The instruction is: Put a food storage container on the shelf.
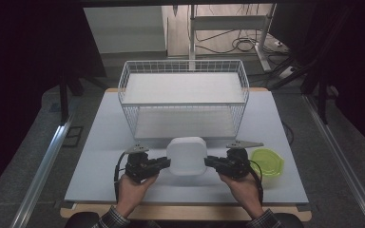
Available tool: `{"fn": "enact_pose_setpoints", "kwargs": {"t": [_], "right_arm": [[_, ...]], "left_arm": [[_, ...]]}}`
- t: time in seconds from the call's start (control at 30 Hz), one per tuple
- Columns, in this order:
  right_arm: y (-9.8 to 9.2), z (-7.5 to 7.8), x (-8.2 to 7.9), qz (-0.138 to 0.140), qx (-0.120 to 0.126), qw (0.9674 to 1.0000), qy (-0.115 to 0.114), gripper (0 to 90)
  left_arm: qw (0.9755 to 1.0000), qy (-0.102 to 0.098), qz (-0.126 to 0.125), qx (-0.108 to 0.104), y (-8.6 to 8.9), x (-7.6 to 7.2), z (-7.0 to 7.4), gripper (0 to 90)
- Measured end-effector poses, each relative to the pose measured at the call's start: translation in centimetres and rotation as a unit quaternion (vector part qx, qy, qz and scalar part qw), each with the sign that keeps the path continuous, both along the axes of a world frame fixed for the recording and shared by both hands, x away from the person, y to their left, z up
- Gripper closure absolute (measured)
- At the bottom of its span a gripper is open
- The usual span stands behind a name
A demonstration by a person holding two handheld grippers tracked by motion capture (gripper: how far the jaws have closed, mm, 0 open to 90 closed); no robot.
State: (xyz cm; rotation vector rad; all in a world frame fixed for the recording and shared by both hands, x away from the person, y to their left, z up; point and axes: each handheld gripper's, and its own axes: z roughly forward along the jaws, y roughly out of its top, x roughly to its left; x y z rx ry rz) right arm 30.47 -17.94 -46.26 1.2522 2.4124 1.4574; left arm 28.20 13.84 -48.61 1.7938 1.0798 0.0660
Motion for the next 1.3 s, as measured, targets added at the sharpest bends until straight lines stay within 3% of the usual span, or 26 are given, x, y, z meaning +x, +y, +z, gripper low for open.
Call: {"fn": "enact_pose_setpoints", "kwargs": {"t": [0.43, 0.8, 1.3], "right_arm": [[0.1, 2.2, 0.9, -0.002, 0.014, 0.9994, -0.031, 79.7], [0.7, 5.8, 2.2, 0.000, 0.021, 0.9974, -0.069, 79.6], [1.4, 9.5, 4.3, 0.004, 0.031, 0.9951, -0.094, 79.5]], "left_arm": [[0.9996, -0.028, 0.002, 0.003, 0.2, 1.1, 2.6, 77.8], [0.9981, -0.061, 0.008, 0.005, 0.7, 2.3, 6.2, 77.9], [0.9955, -0.093, 0.017, 0.008, 1.5, 4.1, 10.5, 77.8]]}}
